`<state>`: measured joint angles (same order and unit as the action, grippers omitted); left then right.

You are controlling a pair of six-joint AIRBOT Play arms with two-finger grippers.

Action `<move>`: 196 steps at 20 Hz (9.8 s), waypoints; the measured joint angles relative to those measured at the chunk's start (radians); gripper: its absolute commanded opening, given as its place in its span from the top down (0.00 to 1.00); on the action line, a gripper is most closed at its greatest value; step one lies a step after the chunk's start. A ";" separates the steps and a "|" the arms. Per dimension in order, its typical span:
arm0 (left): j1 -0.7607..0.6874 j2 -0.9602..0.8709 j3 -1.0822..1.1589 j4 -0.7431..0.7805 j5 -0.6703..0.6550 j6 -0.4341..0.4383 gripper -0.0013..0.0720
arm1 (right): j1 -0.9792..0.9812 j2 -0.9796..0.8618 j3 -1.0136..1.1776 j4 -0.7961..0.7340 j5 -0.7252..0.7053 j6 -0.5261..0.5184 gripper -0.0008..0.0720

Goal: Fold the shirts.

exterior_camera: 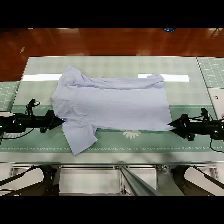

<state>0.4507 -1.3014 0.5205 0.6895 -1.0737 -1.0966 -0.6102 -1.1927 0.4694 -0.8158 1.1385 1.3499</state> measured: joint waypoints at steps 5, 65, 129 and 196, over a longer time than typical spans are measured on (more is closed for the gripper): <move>0.000 0.006 0.006 0.006 0.004 0.000 0.96 | 0.148 -0.061 0.079 0.061 -0.085 -0.035 0.96; -0.225 -0.313 0.784 0.193 0.093 -0.204 0.96 | 0.397 -0.576 1.102 0.015 0.017 -0.032 0.96; -0.034 0.305 -0.100 0.538 -0.385 -0.341 0.29 | 0.338 0.213 0.192 0.110 -0.047 -0.120 0.42; -0.214 0.267 0.201 0.375 -0.199 -0.387 0.96 | 0.164 -0.045 0.312 -0.062 0.144 -0.155 0.96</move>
<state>0.2371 -1.0340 0.7219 1.0649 -1.2724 -1.4834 -0.4461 -1.2373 0.7818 -0.8780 1.2823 1.1950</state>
